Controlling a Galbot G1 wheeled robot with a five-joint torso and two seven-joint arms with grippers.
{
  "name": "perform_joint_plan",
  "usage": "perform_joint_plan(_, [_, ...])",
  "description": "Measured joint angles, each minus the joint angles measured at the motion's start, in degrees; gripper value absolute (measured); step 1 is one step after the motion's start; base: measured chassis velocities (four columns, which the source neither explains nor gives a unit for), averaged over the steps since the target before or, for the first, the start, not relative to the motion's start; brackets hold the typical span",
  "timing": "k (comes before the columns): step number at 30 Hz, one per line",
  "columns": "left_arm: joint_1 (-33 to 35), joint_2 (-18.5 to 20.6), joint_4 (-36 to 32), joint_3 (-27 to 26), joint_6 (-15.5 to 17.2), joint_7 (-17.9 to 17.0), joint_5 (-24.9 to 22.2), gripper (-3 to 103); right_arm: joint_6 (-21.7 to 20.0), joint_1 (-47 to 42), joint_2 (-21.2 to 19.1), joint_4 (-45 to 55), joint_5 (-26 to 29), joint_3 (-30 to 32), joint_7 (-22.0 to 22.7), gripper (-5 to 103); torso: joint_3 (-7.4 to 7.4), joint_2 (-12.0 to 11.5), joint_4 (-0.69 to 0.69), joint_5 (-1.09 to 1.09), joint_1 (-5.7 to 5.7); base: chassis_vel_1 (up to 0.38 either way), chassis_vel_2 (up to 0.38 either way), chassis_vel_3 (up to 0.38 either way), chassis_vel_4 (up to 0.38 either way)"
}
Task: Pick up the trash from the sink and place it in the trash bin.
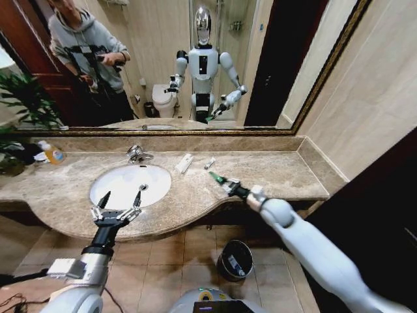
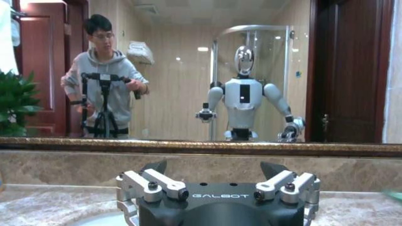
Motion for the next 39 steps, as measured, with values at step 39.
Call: perform_joint_plan(39, [0.00, 0.00, 0.00, 0.01, 0.00, 0.01, 0.00, 100, 21.05, -21.72, 27.67, -41.58, -21.48, 4.40, 5.62, 21, 0.01, 0.00, 0.01, -0.02, 0.01, 0.000, 0.000, 0.000, 0.000])
